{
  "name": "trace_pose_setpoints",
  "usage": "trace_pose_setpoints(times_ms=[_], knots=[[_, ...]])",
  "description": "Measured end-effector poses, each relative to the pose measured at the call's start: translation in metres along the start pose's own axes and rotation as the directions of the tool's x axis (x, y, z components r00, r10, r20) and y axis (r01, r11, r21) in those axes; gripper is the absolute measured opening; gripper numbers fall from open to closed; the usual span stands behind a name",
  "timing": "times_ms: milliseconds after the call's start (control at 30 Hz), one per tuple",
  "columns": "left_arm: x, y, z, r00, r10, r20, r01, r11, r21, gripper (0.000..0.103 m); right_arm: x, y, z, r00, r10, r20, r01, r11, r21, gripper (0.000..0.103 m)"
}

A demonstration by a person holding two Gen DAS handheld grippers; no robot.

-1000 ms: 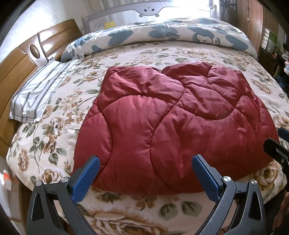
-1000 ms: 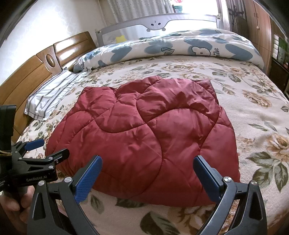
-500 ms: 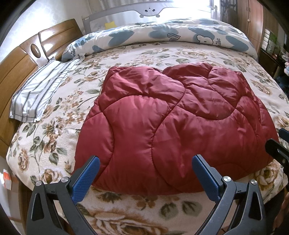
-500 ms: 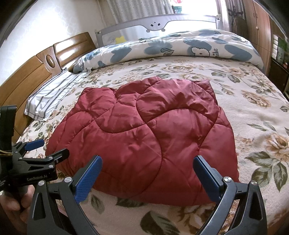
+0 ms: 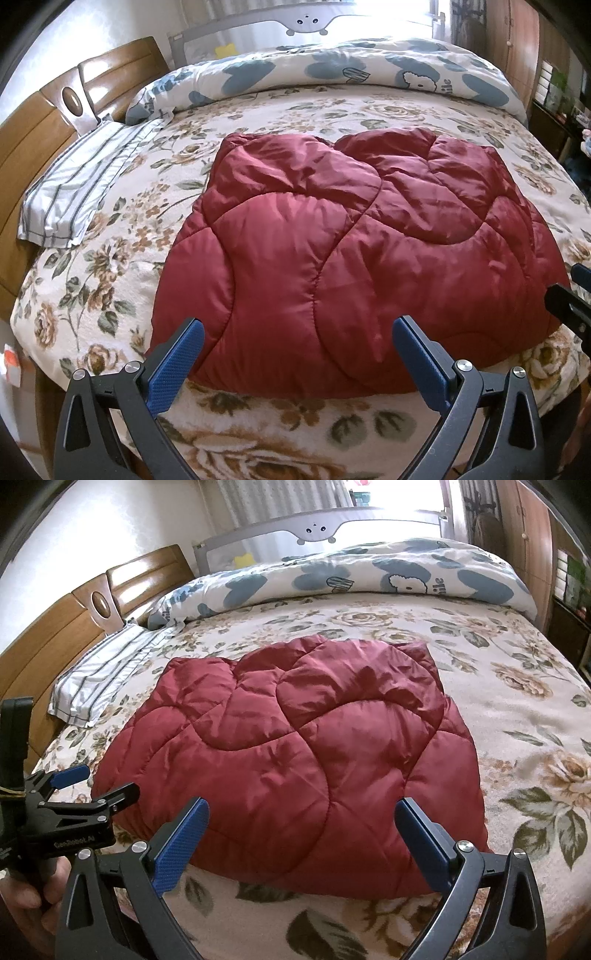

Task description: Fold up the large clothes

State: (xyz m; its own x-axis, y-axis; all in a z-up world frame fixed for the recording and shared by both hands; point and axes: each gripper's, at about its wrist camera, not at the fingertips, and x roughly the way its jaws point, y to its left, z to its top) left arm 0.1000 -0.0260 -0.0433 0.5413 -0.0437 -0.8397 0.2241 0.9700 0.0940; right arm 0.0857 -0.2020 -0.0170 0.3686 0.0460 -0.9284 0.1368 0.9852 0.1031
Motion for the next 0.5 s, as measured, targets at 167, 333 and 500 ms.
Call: trace_pose_setpoints(times_ms=[167, 333, 500], knots=[[0.0045, 0.0023, 0.0001, 1.000, -0.008, -0.007, 0.008, 1.000, -0.009, 0.102, 0.0005, -0.0004, 0.0012, 1.000, -0.001, -0.002, 0.001, 1.000, 0.003, 0.101], [0.0054, 0.0030, 0.0015, 1.000, -0.015, -0.006, 0.015, 1.000, -0.014, 0.102, 0.0008, -0.0007, 0.0017, 1.000, -0.002, -0.002, 0.002, 1.000, 0.003, 0.101], [0.0044, 0.0037, 0.0031, 1.000, -0.024, -0.002, 0.024, 1.000, -0.020, 0.102, 0.0008, -0.0007, 0.0015, 1.000, 0.000, -0.002, 0.000, 1.000, 0.003, 0.101]])
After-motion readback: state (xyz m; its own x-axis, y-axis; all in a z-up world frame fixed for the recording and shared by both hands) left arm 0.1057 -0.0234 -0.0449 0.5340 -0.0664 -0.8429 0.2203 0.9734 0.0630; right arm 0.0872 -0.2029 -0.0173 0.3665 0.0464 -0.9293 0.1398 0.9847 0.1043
